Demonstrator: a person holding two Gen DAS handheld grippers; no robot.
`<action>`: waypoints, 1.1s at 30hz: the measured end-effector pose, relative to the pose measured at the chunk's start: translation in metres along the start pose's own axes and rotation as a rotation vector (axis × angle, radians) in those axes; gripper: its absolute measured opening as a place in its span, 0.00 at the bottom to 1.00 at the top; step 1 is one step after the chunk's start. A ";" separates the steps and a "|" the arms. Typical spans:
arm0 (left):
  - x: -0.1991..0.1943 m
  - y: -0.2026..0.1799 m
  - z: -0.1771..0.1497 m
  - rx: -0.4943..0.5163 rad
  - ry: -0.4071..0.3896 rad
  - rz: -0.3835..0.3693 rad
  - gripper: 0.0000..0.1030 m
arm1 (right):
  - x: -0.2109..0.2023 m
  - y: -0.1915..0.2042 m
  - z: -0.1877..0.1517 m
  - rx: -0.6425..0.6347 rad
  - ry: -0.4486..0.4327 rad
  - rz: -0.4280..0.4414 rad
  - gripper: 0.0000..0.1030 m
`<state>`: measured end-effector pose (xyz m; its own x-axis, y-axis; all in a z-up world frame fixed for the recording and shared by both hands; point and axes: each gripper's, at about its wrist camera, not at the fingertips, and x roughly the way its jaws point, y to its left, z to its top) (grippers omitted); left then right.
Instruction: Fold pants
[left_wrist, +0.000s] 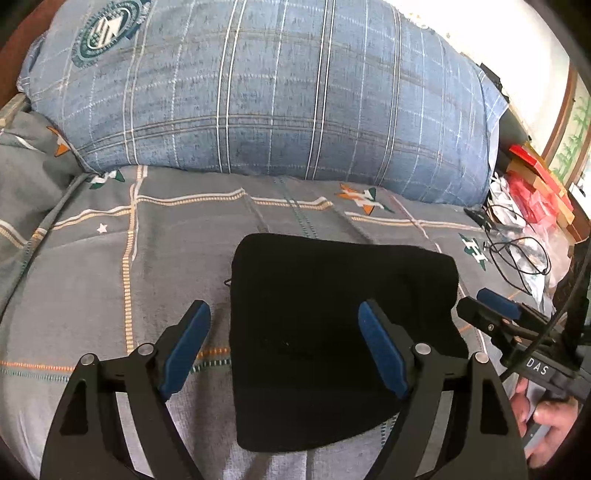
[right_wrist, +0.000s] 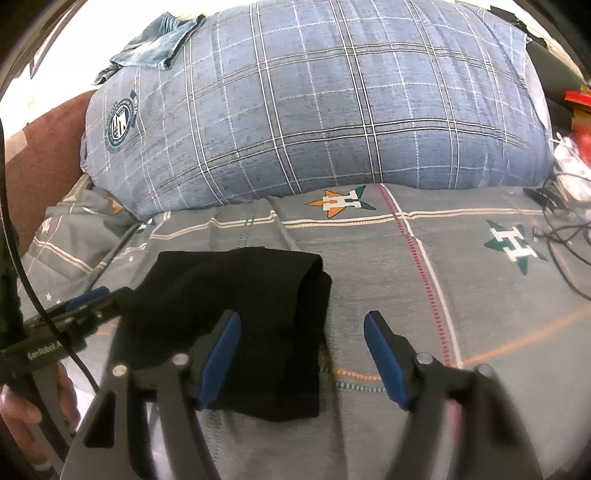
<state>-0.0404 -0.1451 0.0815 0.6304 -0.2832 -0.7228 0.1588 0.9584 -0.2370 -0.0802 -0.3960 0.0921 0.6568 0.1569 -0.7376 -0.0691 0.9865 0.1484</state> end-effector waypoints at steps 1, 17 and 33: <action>0.003 0.001 0.003 0.003 -0.004 -0.001 0.81 | 0.002 -0.001 0.001 -0.003 0.002 -0.004 0.69; 0.060 0.003 0.028 0.010 0.026 0.034 0.83 | 0.037 0.007 0.033 -0.014 -0.003 0.094 0.07; 0.036 -0.003 0.011 0.020 0.010 0.013 0.85 | -0.003 0.002 0.018 0.063 -0.010 0.180 0.34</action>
<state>-0.0093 -0.1574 0.0632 0.6246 -0.2709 -0.7325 0.1662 0.9625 -0.2142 -0.0691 -0.3954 0.1068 0.6457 0.3300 -0.6886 -0.1397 0.9376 0.3184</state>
